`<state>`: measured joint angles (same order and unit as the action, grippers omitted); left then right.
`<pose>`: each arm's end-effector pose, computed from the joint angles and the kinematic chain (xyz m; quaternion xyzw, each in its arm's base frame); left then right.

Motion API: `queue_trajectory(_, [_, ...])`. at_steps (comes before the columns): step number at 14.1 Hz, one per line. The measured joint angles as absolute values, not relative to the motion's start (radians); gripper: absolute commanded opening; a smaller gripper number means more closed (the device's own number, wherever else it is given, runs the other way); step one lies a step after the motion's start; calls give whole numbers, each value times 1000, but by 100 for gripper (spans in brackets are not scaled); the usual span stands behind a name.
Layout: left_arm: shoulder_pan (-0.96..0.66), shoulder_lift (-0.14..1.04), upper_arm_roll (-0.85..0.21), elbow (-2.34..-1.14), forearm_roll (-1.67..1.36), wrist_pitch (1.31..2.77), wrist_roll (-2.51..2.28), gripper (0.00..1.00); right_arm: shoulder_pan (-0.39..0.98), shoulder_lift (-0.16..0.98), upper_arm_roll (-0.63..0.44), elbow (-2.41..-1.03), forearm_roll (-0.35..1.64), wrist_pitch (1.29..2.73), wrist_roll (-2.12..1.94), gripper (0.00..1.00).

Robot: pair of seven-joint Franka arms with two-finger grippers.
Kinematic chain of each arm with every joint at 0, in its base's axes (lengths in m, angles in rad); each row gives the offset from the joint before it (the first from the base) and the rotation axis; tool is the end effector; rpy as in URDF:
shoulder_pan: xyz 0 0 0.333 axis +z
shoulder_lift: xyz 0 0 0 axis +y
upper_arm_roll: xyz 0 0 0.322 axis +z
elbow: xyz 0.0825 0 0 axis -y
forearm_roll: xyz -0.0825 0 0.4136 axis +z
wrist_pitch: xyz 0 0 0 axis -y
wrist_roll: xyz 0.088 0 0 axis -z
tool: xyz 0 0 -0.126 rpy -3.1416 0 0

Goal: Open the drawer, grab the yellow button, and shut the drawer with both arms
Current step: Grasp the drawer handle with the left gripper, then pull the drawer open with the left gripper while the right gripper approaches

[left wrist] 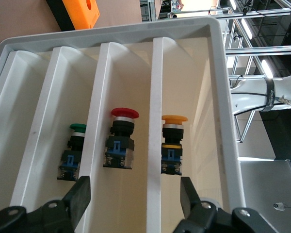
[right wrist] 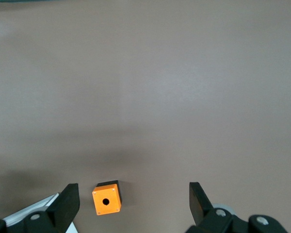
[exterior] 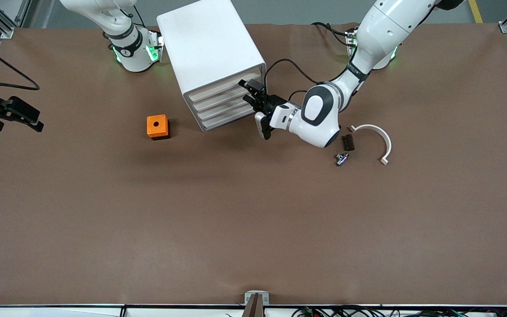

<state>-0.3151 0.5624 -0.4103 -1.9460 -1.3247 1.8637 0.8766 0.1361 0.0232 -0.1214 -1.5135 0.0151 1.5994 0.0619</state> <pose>0.4053 -0.4734 0.2121 0.7190 -0.2562 -0.2084 0.6115 0.5961 0.0115 0.6294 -0.9992 0.0235 -0.0312 0.0073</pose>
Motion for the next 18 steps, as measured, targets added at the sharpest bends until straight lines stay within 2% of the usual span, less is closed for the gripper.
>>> queue_trajectory(4, [-344, 563, -411, -1945, -1388, 1870, 878, 71, 144, 25, -121, -1514, 15, 1598, 74, 100])
queue_trajectory(8, [-371, 563, -411, -1945, -1412, 1906, 878, 33, 171, 25, -120, -1514, 15, 1580, 115, 100])
queue_trajectory(10, [-373, 563, -411, -1945, -1419, 1907, 878, 20, 187, 25, -120, -1514, 15, 1575, 139, 100])
queue_trajectory(12, [-373, 563, -411, -1945, -1424, 1906, 878, 13, 190, 25, -120, -1514, 15, 1574, 146, 100])
queue_trajectory(13, [-373, 562, -411, -1943, -1428, 1903, 877, 3, 190, 25, -121, -1514, 15, 1573, 146, 100])
queue_trajectory(14, [-373, 562, -412, -1943, -1429, 1903, 872, 0, 190, 26, -122, -1514, 15, 1572, 147, 100])
queue_trajectory(18, [-374, 562, -412, -1938, -1429, 1903, 858, 0, 190, 26, -123, -1514, 15, 1571, 147, 100])
